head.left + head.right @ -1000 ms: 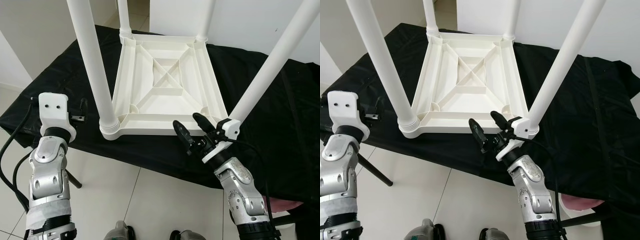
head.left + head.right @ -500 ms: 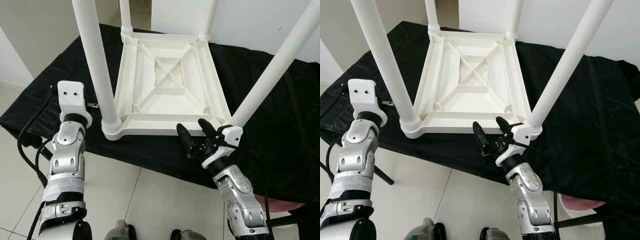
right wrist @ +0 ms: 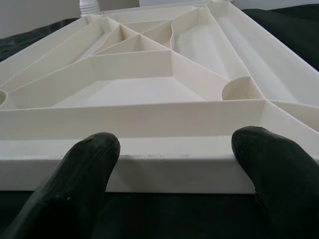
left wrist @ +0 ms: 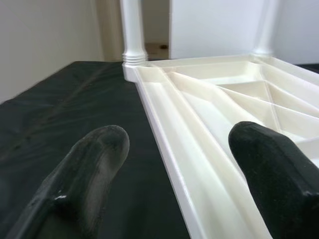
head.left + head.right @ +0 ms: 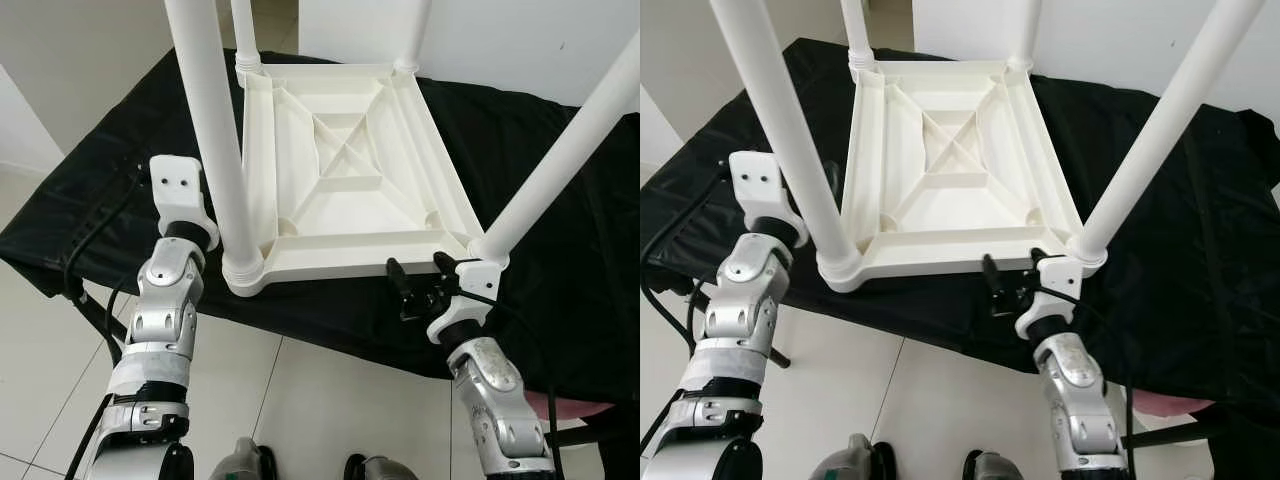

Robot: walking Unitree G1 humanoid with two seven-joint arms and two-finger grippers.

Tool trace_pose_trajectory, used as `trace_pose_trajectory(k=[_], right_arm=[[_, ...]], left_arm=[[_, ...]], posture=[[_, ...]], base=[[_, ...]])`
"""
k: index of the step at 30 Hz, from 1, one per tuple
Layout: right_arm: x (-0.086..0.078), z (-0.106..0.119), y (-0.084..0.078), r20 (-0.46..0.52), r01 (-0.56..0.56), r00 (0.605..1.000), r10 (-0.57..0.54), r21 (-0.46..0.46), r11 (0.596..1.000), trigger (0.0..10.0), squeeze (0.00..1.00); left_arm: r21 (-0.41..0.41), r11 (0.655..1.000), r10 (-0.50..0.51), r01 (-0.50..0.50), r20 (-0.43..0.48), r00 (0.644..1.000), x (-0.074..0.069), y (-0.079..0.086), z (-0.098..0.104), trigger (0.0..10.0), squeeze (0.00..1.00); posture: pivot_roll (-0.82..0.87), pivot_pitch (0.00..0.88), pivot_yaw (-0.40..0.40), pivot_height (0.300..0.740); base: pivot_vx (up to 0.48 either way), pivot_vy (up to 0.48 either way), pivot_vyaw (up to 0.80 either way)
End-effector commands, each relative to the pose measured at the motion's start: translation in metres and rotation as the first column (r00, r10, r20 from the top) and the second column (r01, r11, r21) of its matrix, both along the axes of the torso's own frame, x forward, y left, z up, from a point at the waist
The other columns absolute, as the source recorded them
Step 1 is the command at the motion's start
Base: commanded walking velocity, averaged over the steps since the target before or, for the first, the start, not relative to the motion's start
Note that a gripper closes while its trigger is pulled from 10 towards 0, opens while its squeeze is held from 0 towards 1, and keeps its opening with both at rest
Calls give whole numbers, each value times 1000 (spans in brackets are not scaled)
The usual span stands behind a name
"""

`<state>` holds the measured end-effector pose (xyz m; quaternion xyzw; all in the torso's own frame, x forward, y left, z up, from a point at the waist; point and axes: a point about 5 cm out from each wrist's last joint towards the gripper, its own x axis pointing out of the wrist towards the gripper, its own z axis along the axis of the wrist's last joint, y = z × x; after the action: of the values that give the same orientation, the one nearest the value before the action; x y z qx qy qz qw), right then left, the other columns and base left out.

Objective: Building children table

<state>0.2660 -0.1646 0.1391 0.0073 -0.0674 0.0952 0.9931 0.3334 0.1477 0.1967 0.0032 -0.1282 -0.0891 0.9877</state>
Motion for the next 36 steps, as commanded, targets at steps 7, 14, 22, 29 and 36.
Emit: trace_pose_trajectory(k=[7, 14, 22, 29, 36], right_arm=[[15, 8, -11, 15, 40, 999, -39, -49, 998, 10000, 0], [25, 14, -13, 40, 44, 998, -41, -76, 996, 10000, 0], [34, 20, -13, 61, 46, 997, -40, -84, 995, 10000, 0], [37, 22, -10, 72, 32, 997, -26, -89, 996, 10000, 0], [40, 25, -10, 80, 17, 997, -9, -103, 995, 10000, 0]], left_arm=[[148, 787, -597, 599, -60, 800, -32, -51, -2, 10000, 0], [174, 702, -683, 691, -111, 722, -49, -65, 1, 10000, 0], [176, 666, -719, 725, -106, 687, -60, -80, 10, 10000, 0], [147, 606, -770, 782, -138, 623, -73, -91, 6, 10000, 0], [119, 524, -821, 843, -192, 537, -87, -99, 1, 10000, 0]], posture=[[-116, 121, 47, 740], [-107, 125, 49, 740], [-89, 137, 54, 740], [-85, 149, 54, 740], [-85, 149, 54, 740]], base=[[0, 0, 0], [0, 0, 0], [0, 0, 0], [0, 0, 0], [0, 0, 0]])
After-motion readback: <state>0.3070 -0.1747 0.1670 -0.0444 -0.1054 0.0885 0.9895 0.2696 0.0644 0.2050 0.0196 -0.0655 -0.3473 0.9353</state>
